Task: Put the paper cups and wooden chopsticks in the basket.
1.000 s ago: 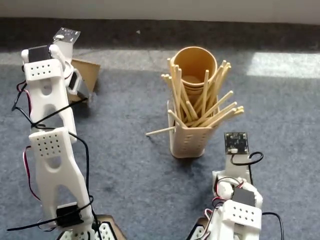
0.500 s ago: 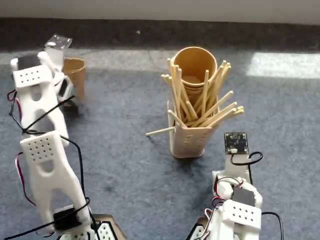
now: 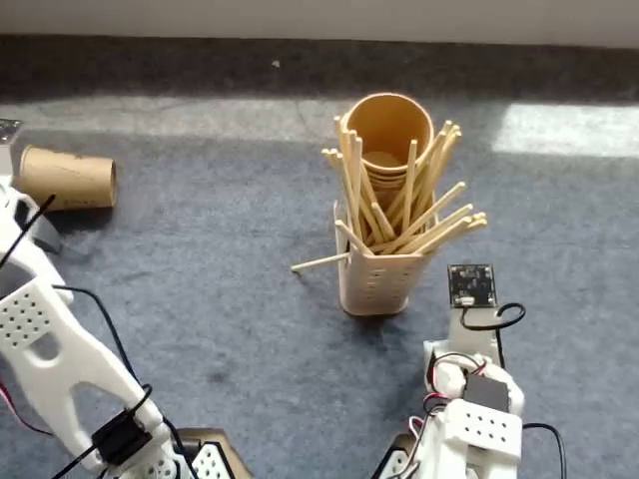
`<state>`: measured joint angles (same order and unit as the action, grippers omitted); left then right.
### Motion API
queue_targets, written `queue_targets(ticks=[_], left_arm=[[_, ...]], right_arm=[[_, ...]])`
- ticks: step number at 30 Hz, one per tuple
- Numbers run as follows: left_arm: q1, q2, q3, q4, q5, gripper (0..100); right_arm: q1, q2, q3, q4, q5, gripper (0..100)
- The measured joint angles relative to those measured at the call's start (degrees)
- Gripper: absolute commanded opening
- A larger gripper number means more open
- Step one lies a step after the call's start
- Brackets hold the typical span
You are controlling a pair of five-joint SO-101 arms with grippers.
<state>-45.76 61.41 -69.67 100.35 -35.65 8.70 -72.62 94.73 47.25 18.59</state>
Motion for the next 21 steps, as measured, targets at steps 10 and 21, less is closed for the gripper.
queue_targets(ticks=[10,21], left_arm=[[6.59,-14.07,-0.18,0.18,2.99,25],[9.41,-22.33,-0.26,0.53,4.13,25]], right_arm=[[0.0,0.0,0.0,0.0,0.0,20.2],[0.0,0.0,0.0,0.0,0.0,20.2]])
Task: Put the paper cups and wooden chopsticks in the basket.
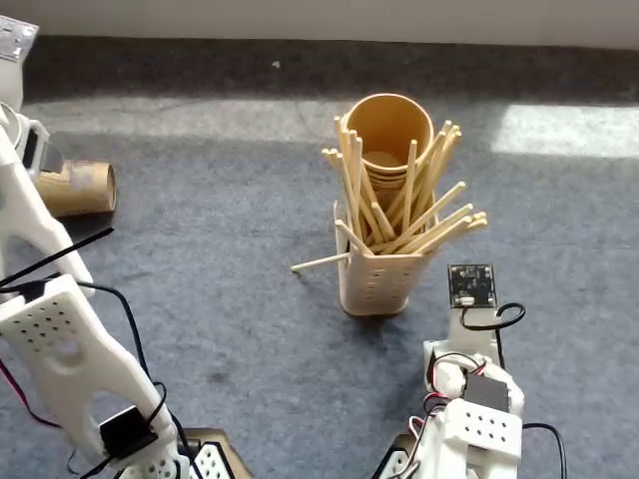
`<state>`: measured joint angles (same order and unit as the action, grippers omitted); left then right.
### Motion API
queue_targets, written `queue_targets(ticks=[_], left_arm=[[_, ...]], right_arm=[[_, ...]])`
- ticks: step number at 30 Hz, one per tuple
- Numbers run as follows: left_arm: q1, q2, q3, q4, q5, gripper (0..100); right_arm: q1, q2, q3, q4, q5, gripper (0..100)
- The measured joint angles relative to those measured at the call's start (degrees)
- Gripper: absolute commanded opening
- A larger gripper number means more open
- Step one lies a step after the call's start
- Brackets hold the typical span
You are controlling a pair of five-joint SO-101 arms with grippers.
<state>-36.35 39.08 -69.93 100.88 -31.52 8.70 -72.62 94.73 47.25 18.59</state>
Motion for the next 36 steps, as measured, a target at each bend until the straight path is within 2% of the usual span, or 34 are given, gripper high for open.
queue_targets(ticks=[6,12,21,30,36], left_arm=[[-5.19,0.44,0.0,0.0,-0.18,25],[-7.21,9.14,-0.62,-0.79,-0.79,25],[-6.42,21.98,-0.62,-9.41,-0.79,25],[-3.87,24.0,-0.62,-12.92,-0.79,25],[-2.11,24.0,-0.62,-20.66,-0.79,25]], right_arm=[[0.0,0.0,0.0,0.0,0.0,20.2],[0.0,0.0,0.0,0.0,0.0,20.2],[0.0,0.0,0.0,0.0,0.0,20.2],[0.0,0.0,0.0,0.0,0.0,20.2],[0.0,0.0,0.0,0.0,0.0,20.2]])
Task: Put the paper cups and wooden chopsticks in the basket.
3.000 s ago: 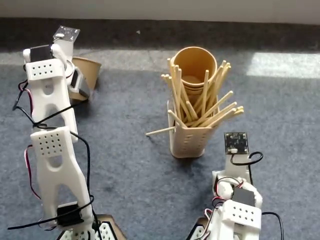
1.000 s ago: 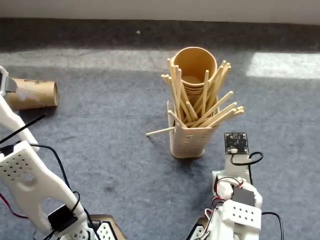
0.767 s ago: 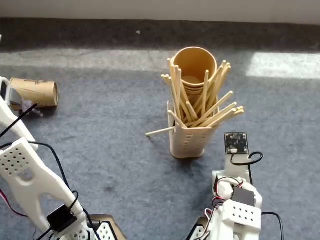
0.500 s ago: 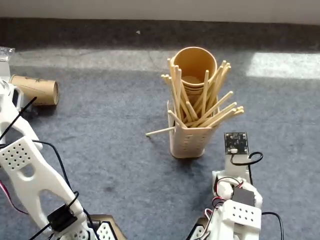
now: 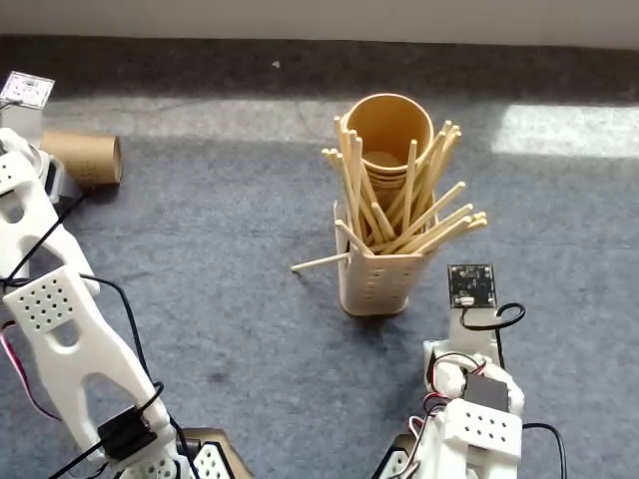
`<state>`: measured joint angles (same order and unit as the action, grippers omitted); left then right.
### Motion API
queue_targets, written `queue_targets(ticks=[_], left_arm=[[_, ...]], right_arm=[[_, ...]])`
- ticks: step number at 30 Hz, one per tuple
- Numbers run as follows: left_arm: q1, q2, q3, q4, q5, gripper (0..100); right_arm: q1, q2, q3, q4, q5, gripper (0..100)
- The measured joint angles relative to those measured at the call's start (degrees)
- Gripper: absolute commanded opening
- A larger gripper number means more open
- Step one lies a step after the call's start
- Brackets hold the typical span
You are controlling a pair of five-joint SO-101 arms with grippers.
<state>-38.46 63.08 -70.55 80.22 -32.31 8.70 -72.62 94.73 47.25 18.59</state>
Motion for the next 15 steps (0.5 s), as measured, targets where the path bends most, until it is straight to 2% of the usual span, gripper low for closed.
queue_targets(ticks=[3,8,15], left_arm=[[-0.26,0.0,0.0,-4.04,0.0,25],[0.26,0.0,0.0,-5.01,0.0,25],[5.27,0.0,0.0,-5.36,0.0,25]], right_arm=[[0.0,0.0,0.0,0.0,0.0,20.2],[-0.18,0.0,0.0,0.0,0.0,20.2],[-0.18,0.0,0.0,0.0,0.0,20.2]])
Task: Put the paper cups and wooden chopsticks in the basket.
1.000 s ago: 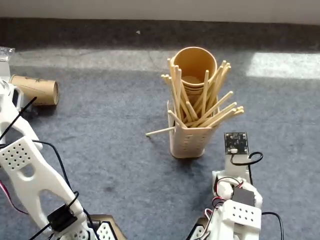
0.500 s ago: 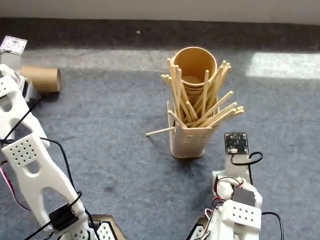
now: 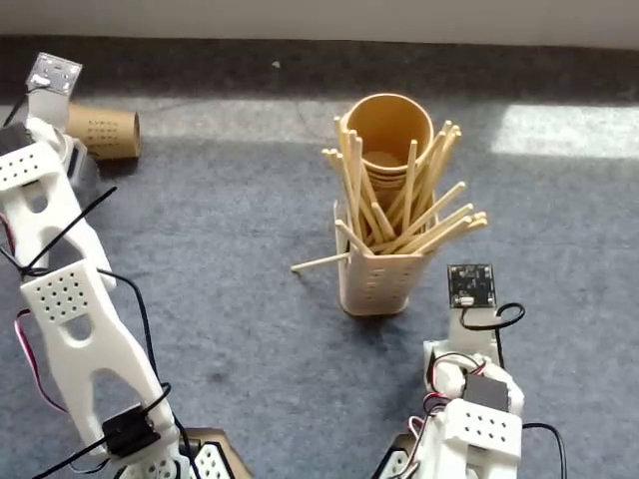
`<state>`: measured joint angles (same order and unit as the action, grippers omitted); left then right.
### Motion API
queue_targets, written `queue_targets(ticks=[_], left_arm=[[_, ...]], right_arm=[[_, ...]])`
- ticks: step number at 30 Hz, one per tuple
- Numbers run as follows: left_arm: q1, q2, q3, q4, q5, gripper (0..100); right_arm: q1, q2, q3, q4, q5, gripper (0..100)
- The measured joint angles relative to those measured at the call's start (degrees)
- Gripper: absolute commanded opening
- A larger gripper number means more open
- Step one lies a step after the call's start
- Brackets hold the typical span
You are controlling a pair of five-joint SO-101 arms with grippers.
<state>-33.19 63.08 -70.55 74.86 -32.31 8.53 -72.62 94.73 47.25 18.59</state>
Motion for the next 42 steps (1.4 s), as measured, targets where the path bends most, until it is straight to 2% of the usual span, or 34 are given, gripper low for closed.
queue_targets(ticks=[14,19,24,34,38,42], left_arm=[[0.44,0.0,0.0,2.2,-0.18,25],[0.18,0.0,-0.62,-6.15,-0.18,25],[0.7,0.0,4.31,-12.57,-0.09,25],[6.24,-0.26,13.01,-14.51,-4.48,25],[6.77,-0.62,12.13,-9.49,-4.48,25],[5.89,-1.85,6.86,1.76,-4.66,25]], right_arm=[[0.0,0.0,0.0,0.0,0.0,20.2],[0.0,0.0,0.0,0.0,0.0,20.2],[0.0,0.0,0.0,0.0,0.0,20.2],[0.0,0.0,0.0,0.0,0.0,20.2],[0.0,0.0,0.0,0.0,0.0,20.2],[0.0,0.0,0.0,0.0,0.0,20.2]])
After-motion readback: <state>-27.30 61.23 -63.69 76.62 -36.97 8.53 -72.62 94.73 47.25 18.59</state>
